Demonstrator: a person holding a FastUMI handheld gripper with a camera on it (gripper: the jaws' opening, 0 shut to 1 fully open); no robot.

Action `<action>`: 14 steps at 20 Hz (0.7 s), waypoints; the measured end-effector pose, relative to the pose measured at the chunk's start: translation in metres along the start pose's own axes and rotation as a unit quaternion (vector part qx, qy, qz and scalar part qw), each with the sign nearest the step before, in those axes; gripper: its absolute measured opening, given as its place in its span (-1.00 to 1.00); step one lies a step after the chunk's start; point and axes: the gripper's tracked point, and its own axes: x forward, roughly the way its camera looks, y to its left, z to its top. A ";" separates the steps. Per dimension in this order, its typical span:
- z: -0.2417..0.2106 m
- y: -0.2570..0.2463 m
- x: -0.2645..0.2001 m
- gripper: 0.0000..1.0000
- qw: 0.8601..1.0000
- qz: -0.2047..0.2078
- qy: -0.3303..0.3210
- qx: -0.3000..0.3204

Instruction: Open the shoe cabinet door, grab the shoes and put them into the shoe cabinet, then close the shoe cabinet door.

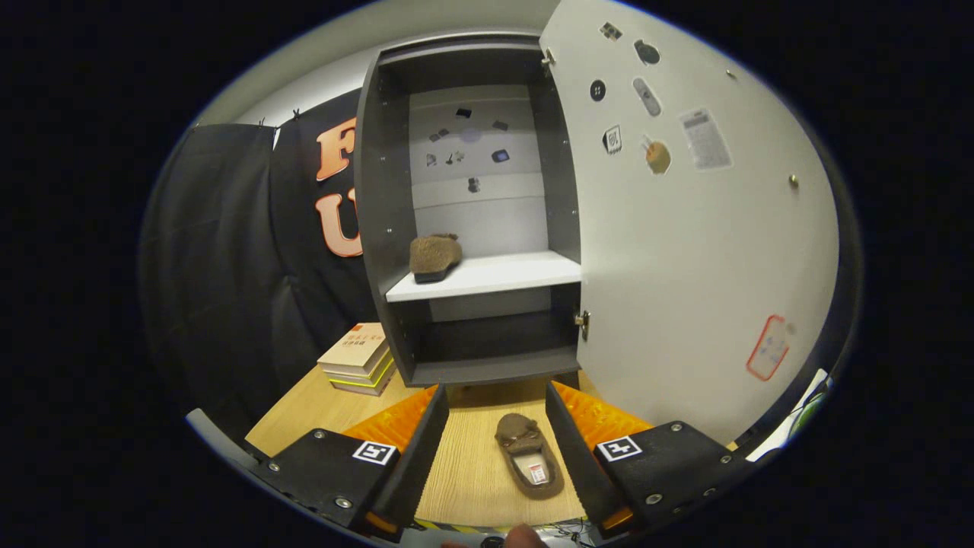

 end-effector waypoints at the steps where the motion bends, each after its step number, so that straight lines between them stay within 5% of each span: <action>1: -0.012 0.000 0.009 0.61 1.000 0.006 0.008 0.004; 5: -0.061 -0.006 0.052 0.60 0.999 0.005 0.044 0.031; 14: -0.190 -0.018 0.123 0.55 0.988 0.012 0.155 -0.025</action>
